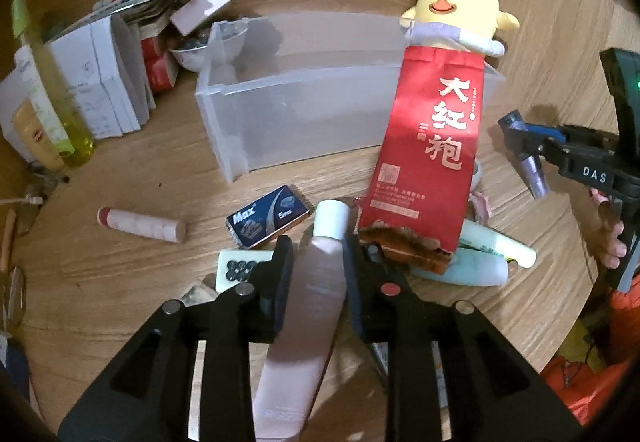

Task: Organize objects
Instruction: 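Carry the lip gloss and pink tube with both tools over the clear box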

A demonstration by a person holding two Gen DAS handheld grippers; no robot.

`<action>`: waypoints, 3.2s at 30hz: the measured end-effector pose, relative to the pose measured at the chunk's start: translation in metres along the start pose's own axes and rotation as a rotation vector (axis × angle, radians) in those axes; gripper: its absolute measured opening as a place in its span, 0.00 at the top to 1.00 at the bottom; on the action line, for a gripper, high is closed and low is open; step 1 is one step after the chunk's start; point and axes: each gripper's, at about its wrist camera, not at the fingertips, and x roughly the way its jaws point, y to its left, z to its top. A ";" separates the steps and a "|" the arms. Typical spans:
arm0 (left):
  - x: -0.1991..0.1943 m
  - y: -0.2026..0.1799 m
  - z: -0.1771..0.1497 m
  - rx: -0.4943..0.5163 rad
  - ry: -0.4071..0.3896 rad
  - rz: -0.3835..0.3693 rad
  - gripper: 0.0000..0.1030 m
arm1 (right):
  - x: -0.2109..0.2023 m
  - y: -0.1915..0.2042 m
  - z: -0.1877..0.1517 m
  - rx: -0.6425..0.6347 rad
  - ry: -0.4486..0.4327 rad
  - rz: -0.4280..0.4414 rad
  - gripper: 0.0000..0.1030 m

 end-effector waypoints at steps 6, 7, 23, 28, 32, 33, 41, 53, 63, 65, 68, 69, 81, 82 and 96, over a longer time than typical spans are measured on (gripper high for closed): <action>0.006 -0.006 0.007 0.061 0.021 0.014 0.72 | 0.000 0.000 0.001 0.000 -0.002 0.011 0.77; 0.008 -0.007 0.008 0.070 0.035 0.013 0.67 | 0.000 0.000 0.001 -0.002 -0.002 0.012 0.77; 0.011 -0.008 0.015 0.049 0.024 0.031 0.79 | -0.011 0.005 0.007 0.000 -0.054 0.034 0.77; -0.020 -0.004 0.022 0.024 -0.062 0.048 0.79 | -0.020 0.006 0.018 0.002 -0.094 0.040 0.77; -0.039 0.005 0.033 -0.010 -0.121 0.050 0.79 | -0.027 0.007 0.029 0.009 -0.128 0.044 0.77; -0.044 0.008 0.035 -0.018 -0.139 0.051 0.79 | -0.029 0.007 0.032 0.009 -0.136 0.044 0.77; -0.081 0.020 0.054 -0.071 -0.268 0.044 0.81 | -0.048 0.008 0.055 0.010 -0.217 0.039 0.77; -0.098 0.019 0.092 -0.089 -0.375 0.051 0.81 | -0.045 0.012 0.091 -0.019 -0.262 0.013 0.77; -0.095 0.031 0.123 -0.125 -0.419 0.080 0.81 | -0.029 0.026 0.113 -0.082 -0.250 -0.024 0.77; -0.089 0.034 0.128 -0.134 -0.415 0.088 0.81 | -0.024 0.028 0.116 -0.098 -0.243 -0.037 0.77; -0.076 0.039 0.134 -0.146 -0.397 0.092 0.81 | -0.016 0.031 0.119 -0.119 -0.232 -0.062 0.77; -0.071 0.041 0.136 -0.151 -0.392 0.094 0.81 | -0.012 0.032 0.119 -0.124 -0.225 -0.067 0.77; -0.022 0.039 0.151 -0.152 -0.330 0.057 0.81 | 0.033 0.022 0.116 -0.122 -0.129 -0.097 0.77; -0.018 0.039 0.152 -0.156 -0.321 0.044 0.81 | 0.036 0.022 0.115 -0.125 -0.121 -0.100 0.77; 0.022 0.037 0.154 -0.192 -0.222 -0.080 0.81 | 0.064 0.034 0.107 -0.168 -0.055 -0.110 0.77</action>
